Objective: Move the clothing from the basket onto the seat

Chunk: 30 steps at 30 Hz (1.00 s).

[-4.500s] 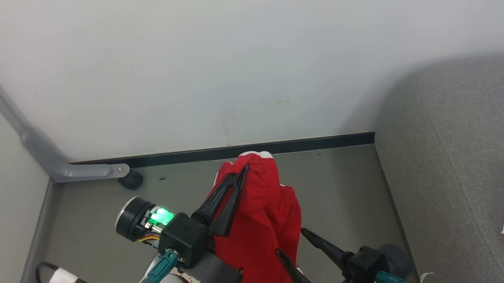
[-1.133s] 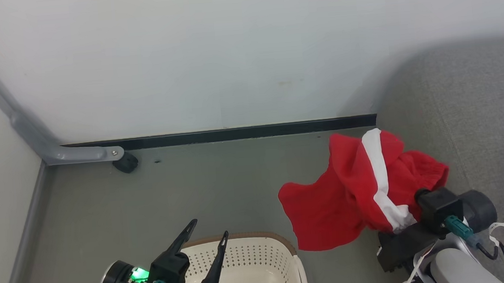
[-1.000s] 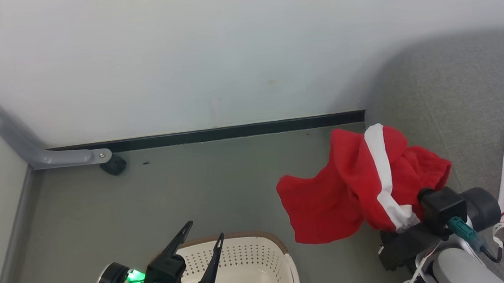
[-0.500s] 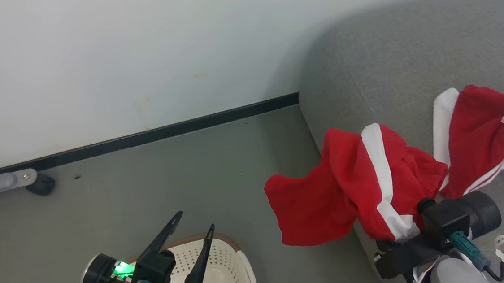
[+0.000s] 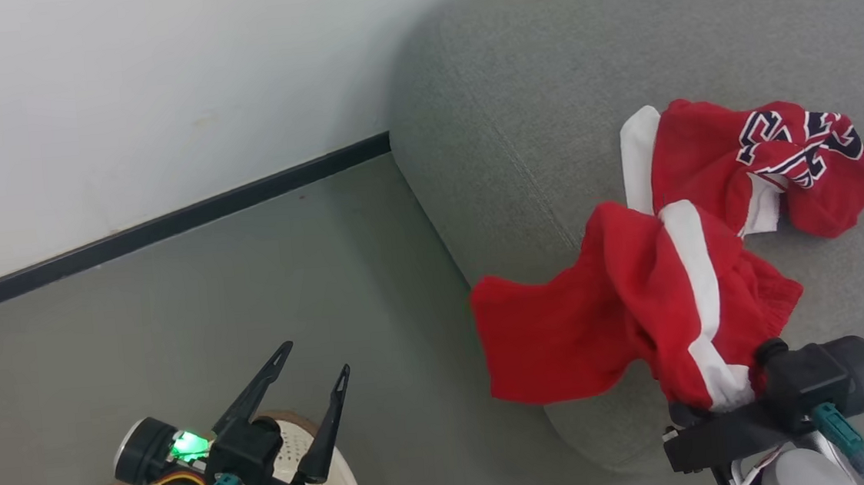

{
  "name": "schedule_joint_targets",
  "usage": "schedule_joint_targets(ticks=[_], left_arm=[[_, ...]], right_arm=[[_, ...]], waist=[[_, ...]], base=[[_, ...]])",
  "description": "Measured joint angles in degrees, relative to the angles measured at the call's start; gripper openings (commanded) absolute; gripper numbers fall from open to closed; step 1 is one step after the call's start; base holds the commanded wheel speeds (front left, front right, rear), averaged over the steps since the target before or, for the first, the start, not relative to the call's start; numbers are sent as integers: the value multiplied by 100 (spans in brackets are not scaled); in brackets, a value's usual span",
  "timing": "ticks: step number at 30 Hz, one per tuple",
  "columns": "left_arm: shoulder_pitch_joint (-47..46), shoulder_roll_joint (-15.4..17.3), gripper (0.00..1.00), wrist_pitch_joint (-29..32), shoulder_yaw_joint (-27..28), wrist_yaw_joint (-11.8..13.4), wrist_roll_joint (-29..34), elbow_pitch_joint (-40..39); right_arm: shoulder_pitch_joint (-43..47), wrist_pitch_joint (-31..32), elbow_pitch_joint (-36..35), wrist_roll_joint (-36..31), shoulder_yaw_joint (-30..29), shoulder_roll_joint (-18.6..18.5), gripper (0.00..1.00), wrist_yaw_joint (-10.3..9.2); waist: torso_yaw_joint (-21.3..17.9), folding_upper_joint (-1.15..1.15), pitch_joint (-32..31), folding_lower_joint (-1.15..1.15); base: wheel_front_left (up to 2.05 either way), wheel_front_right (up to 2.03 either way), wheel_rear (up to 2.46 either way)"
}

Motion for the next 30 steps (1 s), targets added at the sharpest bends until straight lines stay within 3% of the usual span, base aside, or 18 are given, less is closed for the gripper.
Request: schedule_joint_targets(ticks=[8,22,30], left_arm=[[-183,-147,100,0,-223,-54,207,-53],[-183,-182,100,0,-314,-109,270,-75],[-182,-272,100,0,-339,-111,293,-99]], right_arm=[[269,0,-261,-159,-386,29,0,-7],[644,0,-673,-402,-1191,153,0,-7],[588,-1,-1059,-399,-1750,-181,0,-7]], waist=[[-279,0,255,0],[-311,0,290,0],[-305,0,284,-1]], base=[[0,0,0],[0,0,0],[0,0,0]])
